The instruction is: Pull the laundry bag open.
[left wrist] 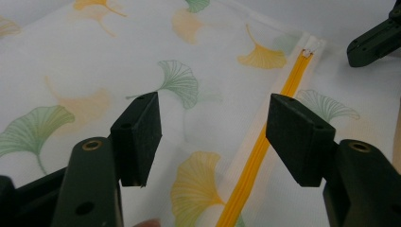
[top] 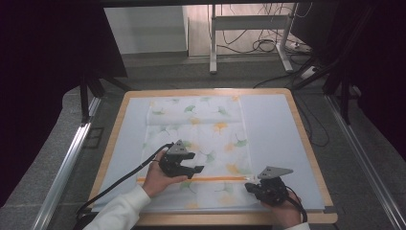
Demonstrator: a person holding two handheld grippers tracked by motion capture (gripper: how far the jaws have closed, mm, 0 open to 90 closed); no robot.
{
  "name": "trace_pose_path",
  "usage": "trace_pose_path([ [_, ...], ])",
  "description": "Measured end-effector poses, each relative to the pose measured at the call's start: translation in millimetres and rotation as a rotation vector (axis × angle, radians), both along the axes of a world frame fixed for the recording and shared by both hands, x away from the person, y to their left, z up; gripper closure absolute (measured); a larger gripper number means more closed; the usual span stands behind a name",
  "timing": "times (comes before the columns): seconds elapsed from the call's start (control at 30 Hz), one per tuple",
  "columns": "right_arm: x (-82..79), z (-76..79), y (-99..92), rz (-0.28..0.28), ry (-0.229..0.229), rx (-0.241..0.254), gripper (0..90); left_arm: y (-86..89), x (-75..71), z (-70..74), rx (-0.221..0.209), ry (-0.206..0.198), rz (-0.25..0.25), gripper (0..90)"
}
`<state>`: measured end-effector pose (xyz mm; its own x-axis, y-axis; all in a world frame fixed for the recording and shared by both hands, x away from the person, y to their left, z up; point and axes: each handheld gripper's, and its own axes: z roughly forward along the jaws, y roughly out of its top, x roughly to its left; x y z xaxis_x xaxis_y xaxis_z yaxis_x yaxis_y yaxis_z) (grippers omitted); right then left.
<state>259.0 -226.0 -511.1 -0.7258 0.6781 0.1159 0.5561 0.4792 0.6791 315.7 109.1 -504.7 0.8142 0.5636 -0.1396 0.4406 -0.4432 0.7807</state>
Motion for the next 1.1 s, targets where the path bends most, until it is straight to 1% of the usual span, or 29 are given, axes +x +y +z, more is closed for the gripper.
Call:
trace_pose_path([
  [0.1, -1.3, -0.9, -1.1, -0.002, 0.006, -0.003, 89.2, -6.8, 0.2, -0.7, 0.001, 0.001, -0.012, 36.0],
  [0.33, -2.2, -1.8, -3.0, -0.007, 0.007, -0.005, 89.1, -14.9, 3.1, -1.5, -0.002, 0.01, -0.022, 36.3],
  [0.53, -1.2, -3.4, -1.6, -0.004, 0.015, -0.019, 89.1, -27.9, 4.5, -0.6, 0.02, -0.007, -0.051, 37.1],
  [0.6, -0.9, -2.9, -1.8, -0.004, 0.014, -0.021, 89.2, -33.2, 4.8, -1.2, 0.01, -0.005, -0.057, 37.4],
  [0.63, -0.8, -2.6, -1.8, -0.002, 0.012, -0.021, 89.1, -33.2, 4.8, -1.2, 0.01, -0.005, -0.057, 37.6],
  [0.67, -0.7, -2.3, -1.9, -0.002, 0.011, -0.02, 89.2, -37.6, 5.8, -1.9, 0.014, 0.003, -0.063, 37.5],
  [0.7, -0.5, -2.2, -1.8, -0.002, 0.01, -0.021, 89.1, -39.5, 6.2, -2.1, 0.026, -0.003, -0.07, 37.5],
  [0.83, -0.4, -2.9, -0.9, -0.003, 0.013, -0.025, 89.2, -46.9, 4.8, -3.2, 0.025, -0.008, -0.085, 37.6],
  [1.1, 0.0, -3.5, -0.4, 0.001, 0.014, -0.027, 89.2, -58.2, 3.2, -2.7, 0.039, -0.009, -0.112, 37.3],
])
